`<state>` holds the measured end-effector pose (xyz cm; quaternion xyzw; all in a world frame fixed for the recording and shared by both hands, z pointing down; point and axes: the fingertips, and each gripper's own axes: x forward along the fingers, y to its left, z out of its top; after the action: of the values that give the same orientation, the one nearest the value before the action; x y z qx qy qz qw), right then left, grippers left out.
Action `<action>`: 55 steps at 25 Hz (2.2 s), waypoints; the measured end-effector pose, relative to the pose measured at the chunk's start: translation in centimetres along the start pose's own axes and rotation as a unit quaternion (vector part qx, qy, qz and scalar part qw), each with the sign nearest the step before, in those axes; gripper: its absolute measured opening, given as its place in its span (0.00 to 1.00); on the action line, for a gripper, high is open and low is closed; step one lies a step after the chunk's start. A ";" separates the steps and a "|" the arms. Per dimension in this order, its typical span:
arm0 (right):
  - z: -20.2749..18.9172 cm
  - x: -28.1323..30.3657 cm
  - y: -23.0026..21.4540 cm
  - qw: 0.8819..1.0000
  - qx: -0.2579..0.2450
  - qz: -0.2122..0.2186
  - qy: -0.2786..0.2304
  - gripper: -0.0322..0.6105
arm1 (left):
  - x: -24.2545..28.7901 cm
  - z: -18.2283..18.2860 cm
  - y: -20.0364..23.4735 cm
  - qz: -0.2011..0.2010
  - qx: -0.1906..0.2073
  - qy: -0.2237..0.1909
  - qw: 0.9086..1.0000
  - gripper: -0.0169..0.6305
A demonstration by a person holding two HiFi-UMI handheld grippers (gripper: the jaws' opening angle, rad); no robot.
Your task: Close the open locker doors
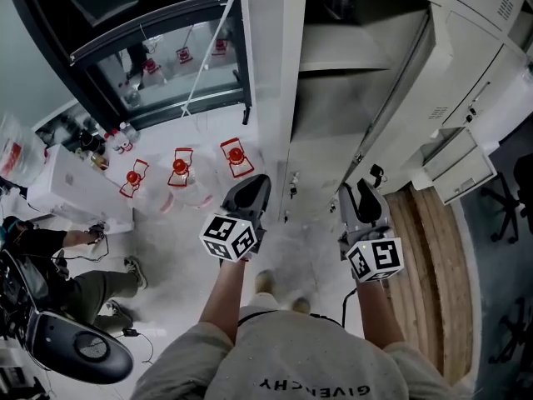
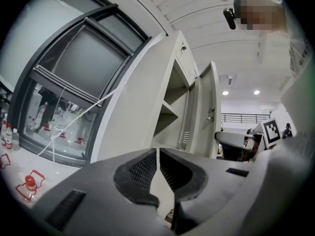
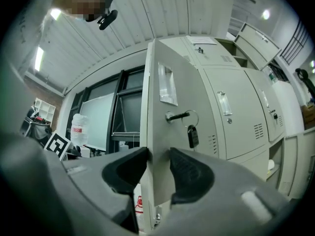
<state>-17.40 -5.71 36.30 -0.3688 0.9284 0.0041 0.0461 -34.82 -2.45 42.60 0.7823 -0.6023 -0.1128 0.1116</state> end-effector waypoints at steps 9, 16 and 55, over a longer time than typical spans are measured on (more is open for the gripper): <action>-0.4 3.3 1.8 1.000 -0.001 -0.003 -0.004 0.26 | 0.1 0.8 3.1 -0.004 -0.001 0.000 1.000 0.05; -0.7 6.0 2.6 1.000 -0.005 -0.005 -0.007 0.26 | 0.6 1.2 5.8 -0.005 -0.002 0.005 1.000 0.05; -2.6 16.7 3.6 1.000 -0.008 -0.019 -0.005 0.26 | 1.1 2.2 13.8 -0.013 -0.015 0.006 1.000 0.05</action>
<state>-32.18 -14.63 37.27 -0.3869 0.9208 0.0122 0.0479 -47.87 -7.02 44.76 0.7889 -0.5899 -0.1182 0.1252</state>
